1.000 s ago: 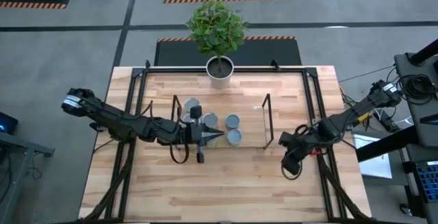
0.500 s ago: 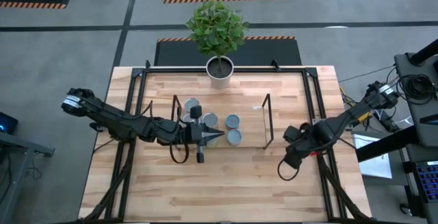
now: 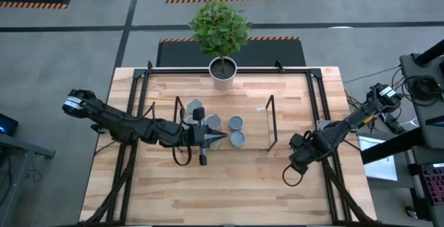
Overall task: Pick and place cans onto a shelf
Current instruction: Put the canned mushrooms on the shelf
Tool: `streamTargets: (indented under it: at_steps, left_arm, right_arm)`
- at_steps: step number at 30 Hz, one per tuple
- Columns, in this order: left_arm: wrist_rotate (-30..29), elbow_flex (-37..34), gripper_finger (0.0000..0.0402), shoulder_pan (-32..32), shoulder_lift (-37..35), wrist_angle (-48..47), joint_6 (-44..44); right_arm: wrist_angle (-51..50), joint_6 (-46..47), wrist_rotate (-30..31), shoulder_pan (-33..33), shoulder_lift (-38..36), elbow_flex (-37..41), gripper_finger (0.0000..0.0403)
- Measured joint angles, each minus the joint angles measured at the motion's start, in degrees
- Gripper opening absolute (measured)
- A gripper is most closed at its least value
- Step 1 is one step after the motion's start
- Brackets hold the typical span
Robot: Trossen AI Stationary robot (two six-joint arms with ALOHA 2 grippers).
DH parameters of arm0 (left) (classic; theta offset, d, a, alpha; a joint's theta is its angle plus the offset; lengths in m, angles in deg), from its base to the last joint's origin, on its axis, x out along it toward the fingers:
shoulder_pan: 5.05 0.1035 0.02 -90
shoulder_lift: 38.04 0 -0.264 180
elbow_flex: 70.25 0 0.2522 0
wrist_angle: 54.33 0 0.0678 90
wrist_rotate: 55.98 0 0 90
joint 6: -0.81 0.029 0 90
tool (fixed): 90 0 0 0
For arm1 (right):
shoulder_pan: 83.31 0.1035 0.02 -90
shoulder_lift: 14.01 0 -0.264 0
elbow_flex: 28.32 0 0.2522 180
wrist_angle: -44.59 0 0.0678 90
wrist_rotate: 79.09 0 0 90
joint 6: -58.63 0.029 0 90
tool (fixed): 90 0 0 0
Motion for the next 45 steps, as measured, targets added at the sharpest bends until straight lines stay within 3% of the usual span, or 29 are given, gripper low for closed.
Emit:
streamTargets:
  at_steps: [5, 8, 12, 19, 24, 28, 45]
  left_arm:
    - [0.0, 0.0, 0.0000, 0.0, 0.0, -0.3, 0.0]
    - [0.0, 0.0, 0.0000, 0.0, 0.0, -0.4, 0.0]
    - [-0.2, 0.0, 0.0000, 0.0, 0.0, -0.4, 0.0]
    - [-4.7, 0.0, 0.0000, 0.0, 0.0, -0.4, -1.5]
    - [-5.0, 0.0, 0.0000, 0.0, 0.0, -0.6, -1.5]
    - [-5.0, 0.0, 0.0000, 0.0, 0.0, -0.8, -1.5]
    - [-5.0, 0.0, 0.0000, 0.0, -0.1, -0.9, -1.5]
  right_arm:
    - [0.5, 2.5, -0.4, 0.1, -0.2, 0.0, 0.0018]
    - [0.5, 4.7, -1.5, 0.1, -0.4, 0.0, 0.0045]
    - [0.5, 6.8, -1.5, 0.1, -0.4, 0.1, 0.0117]
    - [0.3, 10.9, 1.1, 0.4, -0.4, 0.3, 0.0281]
    - [0.3, 13.3, 1.5, 0.7, -0.3, 1.2, 0.0358]
    - [1.8, 14.0, 1.5, 1.0, -0.3, 2.8, 0.0373]
    - [13.6, 14.9, -0.2, 1.0, -0.3, 11.0, 0.0374]
